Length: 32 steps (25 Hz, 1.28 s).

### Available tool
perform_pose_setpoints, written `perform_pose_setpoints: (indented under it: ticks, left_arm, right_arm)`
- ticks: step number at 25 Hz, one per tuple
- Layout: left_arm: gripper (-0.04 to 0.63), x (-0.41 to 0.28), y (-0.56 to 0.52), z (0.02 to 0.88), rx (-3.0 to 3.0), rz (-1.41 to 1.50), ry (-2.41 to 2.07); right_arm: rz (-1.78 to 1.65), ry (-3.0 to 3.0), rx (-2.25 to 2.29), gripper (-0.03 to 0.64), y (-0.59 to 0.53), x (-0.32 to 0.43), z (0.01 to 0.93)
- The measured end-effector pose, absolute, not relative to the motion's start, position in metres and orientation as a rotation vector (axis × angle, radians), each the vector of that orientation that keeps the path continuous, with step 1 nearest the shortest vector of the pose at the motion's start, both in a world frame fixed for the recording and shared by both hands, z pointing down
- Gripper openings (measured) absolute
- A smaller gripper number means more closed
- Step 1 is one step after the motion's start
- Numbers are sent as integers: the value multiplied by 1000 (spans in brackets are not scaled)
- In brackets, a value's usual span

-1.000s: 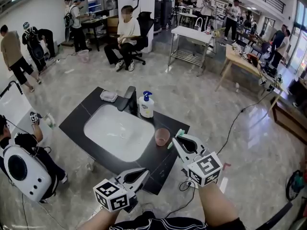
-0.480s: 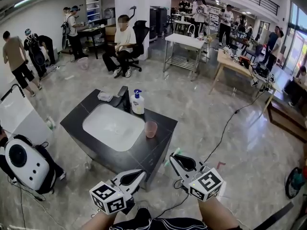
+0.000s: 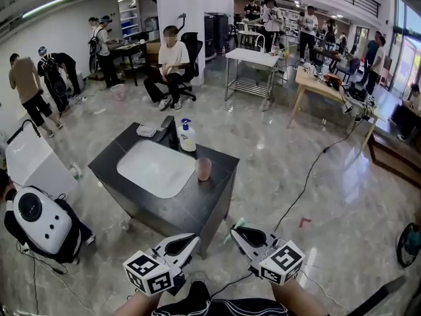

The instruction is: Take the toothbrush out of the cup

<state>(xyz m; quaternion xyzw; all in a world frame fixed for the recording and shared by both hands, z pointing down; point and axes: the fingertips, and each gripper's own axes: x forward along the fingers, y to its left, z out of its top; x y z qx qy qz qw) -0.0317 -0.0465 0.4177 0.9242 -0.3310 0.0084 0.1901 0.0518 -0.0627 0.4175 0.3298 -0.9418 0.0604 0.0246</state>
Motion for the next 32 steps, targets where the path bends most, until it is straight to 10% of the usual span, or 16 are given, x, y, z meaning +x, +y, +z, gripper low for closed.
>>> perform_pose_setpoints:
  ticks: [32]
  left_arm:
    - [5, -12, -27, 413, 2656, 23, -942]
  right_arm:
    - [160, -2922, 1039, 31, -41, 70, 425]
